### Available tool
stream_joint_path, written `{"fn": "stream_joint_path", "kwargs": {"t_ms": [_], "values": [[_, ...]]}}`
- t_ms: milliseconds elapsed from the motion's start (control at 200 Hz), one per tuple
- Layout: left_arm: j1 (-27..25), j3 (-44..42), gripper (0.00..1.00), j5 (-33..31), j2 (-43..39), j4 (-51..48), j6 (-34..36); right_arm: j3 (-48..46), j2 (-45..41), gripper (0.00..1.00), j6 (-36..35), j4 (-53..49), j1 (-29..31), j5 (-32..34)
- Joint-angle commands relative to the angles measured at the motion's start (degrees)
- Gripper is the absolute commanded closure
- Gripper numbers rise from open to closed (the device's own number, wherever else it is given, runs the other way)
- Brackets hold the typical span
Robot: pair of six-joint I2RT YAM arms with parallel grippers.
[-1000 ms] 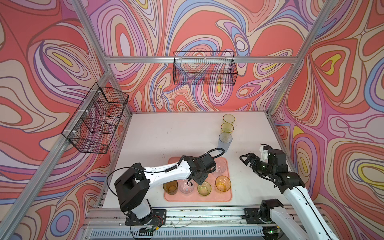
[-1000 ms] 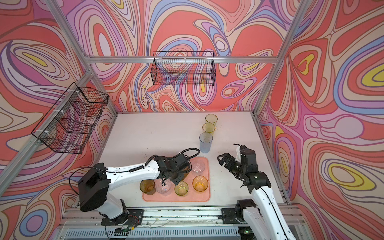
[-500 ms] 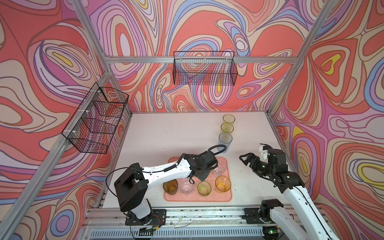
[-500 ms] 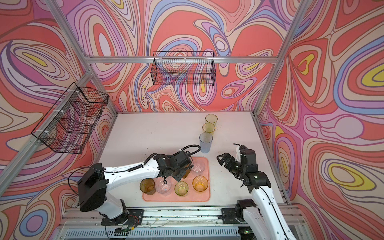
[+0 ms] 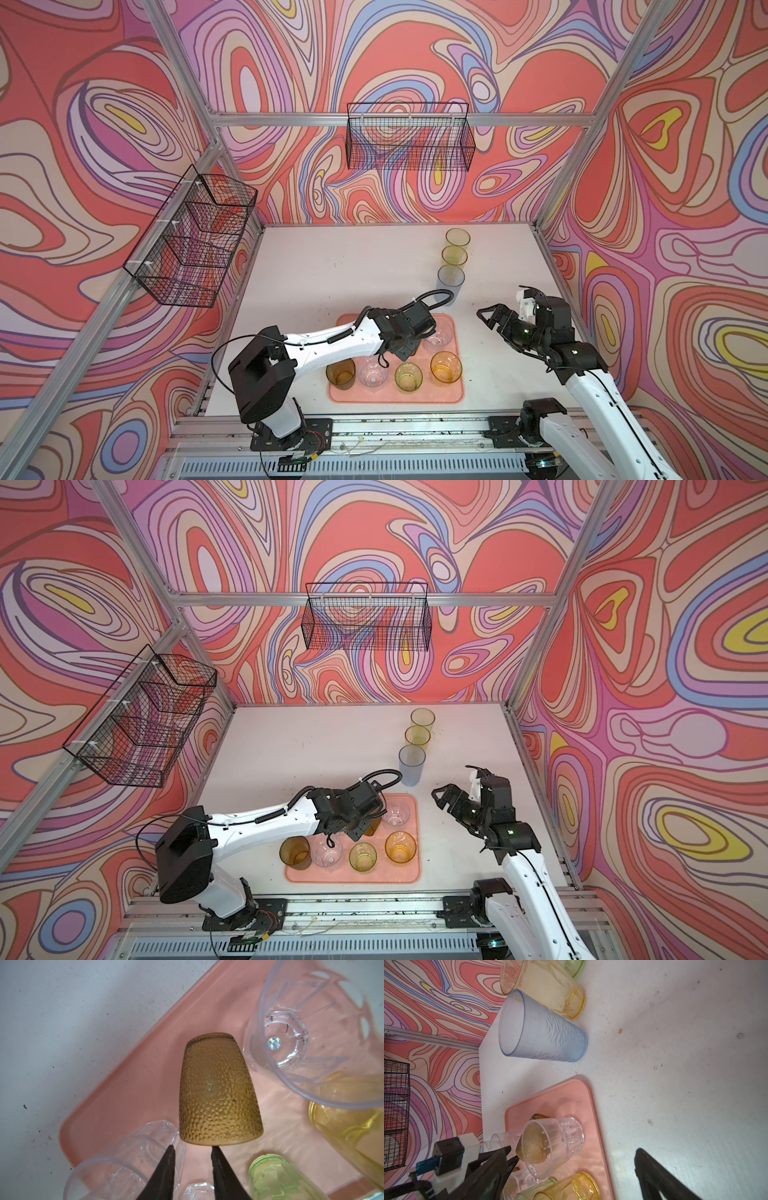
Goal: Place the glasses into the tray
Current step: 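Close the left gripper on the brown dimpled glass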
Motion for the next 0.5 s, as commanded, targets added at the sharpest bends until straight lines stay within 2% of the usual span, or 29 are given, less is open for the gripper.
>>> {"fn": "stream_joint_path", "kwargs": {"t_ms": [0,496], "values": [[-0.28,0.24,0.66,-2.06,0.52,-0.14,1.59,-0.09,-0.15,0.02,-0.17,0.58,-0.24,-0.4],[-0.26,0.89,0.66,-1.97,1.78,2.88,3.7,0.11,0.23,0.02,-0.52,0.39,-0.23,-0.18]]}}
